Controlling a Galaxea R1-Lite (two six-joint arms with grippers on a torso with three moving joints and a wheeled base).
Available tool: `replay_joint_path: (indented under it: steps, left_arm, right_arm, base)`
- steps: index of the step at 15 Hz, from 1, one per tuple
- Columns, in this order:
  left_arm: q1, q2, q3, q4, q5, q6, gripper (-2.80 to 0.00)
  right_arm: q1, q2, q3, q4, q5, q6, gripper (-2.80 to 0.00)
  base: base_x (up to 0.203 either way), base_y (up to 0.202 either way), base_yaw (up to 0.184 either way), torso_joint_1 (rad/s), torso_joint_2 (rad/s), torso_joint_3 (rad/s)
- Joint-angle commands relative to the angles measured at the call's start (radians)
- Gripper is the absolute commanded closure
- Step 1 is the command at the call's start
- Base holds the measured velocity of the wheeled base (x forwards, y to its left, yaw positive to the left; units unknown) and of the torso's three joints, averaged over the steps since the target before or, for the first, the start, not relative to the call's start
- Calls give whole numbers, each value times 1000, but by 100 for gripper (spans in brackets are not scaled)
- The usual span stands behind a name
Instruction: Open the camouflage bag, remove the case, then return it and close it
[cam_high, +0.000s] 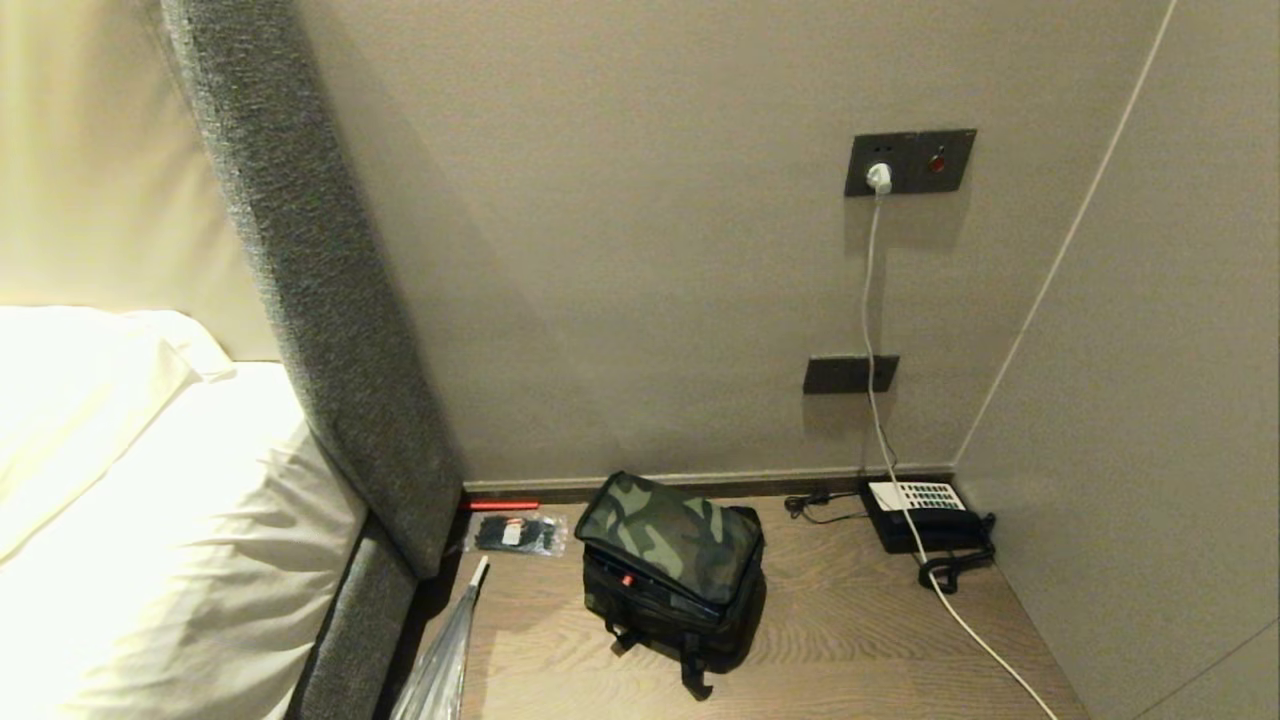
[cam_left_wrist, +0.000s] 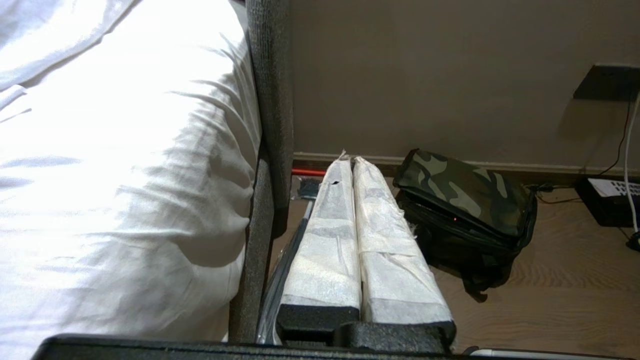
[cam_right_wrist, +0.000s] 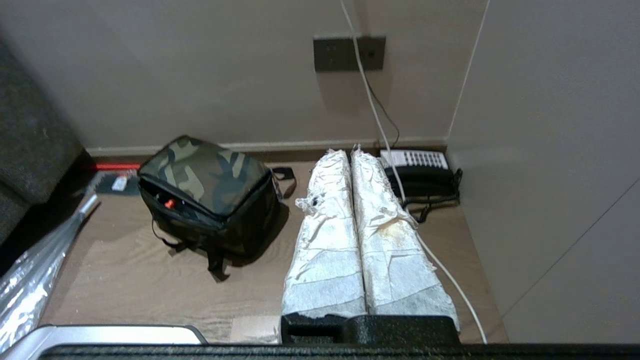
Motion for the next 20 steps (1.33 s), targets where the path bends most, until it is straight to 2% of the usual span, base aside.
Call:
replay_joint_path:
  steps: [1,8,20]
  left_arm:
    - [-1,-2,3,0,1,0,0]
    - [-1,-2,3,-2,-1,9,0]
    - [-1,-2,3,-2,-1,9,0]
  right_arm:
    - [0,-1,0,0,-1,0,0]
    - [0,-1,-2,0,-1,0,0]
    - [0,-1,0,-2,1,-6,0]
  base:
    - [0,0,0,-2,-8,202]
    - [0,0,0,1,1,172]
    - [0,0,0,0,0,4]
